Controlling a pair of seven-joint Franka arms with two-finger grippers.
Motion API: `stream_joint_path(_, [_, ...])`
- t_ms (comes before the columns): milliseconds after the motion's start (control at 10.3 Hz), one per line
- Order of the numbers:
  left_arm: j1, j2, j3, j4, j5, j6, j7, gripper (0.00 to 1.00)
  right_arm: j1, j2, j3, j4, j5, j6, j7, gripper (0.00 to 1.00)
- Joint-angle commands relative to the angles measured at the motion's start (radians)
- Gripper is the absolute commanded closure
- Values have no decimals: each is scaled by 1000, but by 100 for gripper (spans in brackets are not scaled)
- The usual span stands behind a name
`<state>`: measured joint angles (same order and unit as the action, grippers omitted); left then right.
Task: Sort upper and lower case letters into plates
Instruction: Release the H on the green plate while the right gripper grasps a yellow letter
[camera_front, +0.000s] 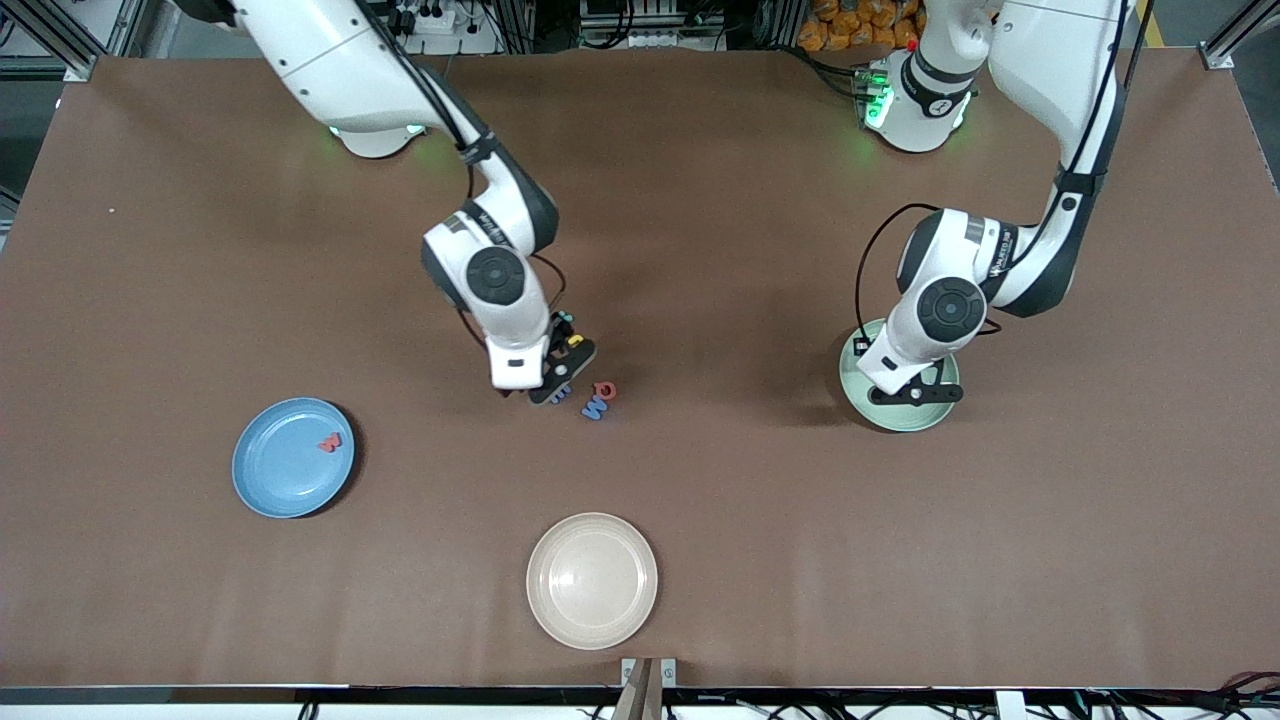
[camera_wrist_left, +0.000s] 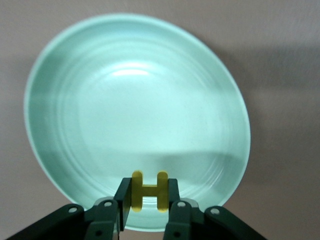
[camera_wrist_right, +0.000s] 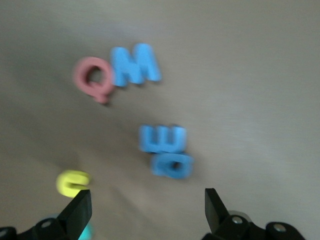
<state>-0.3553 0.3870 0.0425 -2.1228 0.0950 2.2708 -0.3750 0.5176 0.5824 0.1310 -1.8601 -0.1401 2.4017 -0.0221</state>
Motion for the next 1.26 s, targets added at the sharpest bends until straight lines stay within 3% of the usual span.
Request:
stream_joint_path(0, [-4,-26,-1,-52,6,33,-10,1,42,33,-5,32,-4,-12,146,0])
stream_joint_path(290, [-4,-30,-3,-37,6,33,-21,0,67,40,-5,22,-4,-10,218,0])
stream_joint_path(483, [-37,-31,-10,-20,6,33,-147,0,67,37,-5,-4,-4,2,218,0])
stream_joint_path(676, [-57,-7,-13,45,6,32,-281,0,65,39,-5,-16,-4,26,220,0])
stream_joint_path(1160, [-105,87,-15,211,-3,29,-375,0,64,23,21,-47,-3,89,244,0])
